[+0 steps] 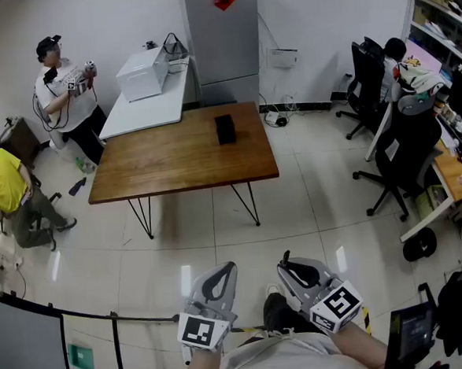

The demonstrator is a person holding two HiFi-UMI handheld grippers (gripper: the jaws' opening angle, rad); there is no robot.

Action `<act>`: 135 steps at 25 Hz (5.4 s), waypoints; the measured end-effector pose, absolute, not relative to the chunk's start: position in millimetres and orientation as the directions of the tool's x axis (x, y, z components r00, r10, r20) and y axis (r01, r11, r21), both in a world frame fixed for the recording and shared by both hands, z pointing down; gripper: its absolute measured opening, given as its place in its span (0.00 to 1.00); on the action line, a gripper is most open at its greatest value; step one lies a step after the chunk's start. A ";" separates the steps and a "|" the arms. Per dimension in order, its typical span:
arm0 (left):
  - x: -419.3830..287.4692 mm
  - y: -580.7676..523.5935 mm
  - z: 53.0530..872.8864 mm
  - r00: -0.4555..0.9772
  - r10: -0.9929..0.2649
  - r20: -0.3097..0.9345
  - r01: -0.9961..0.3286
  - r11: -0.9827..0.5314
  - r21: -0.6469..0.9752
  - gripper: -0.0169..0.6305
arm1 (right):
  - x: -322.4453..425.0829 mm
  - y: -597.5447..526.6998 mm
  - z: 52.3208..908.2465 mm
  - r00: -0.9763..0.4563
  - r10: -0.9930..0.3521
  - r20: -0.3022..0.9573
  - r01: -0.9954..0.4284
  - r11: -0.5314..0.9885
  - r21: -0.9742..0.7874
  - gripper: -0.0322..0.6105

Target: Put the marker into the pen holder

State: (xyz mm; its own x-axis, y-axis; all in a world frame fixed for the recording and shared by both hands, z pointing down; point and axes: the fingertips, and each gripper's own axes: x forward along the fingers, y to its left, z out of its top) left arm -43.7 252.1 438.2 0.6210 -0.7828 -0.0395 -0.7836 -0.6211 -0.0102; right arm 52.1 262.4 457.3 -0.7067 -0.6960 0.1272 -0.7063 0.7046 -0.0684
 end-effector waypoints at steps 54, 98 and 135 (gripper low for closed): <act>-102.0 -314.4 442.5 0.659 -0.751 -0.029 -0.749 -0.660 0.061 0.05 | -7.9 -299.0 451.0 -0.673 -0.728 0.129 -0.738 0.673 -0.051 0.10; -91.3 -383.4 470.5 0.588 -0.808 0.048 -0.808 -0.582 0.095 0.05 | 4.3 -463.0 579.8 -0.676 -0.699 0.232 -0.736 0.656 -0.167 0.45; -75.1 -249.7 454.7 0.663 -0.749 0.004 -0.747 -0.661 0.068 0.05 | 18.6 -244.0 435.1 -0.664 -0.744 -0.072 -0.737 0.668 -0.105 0.05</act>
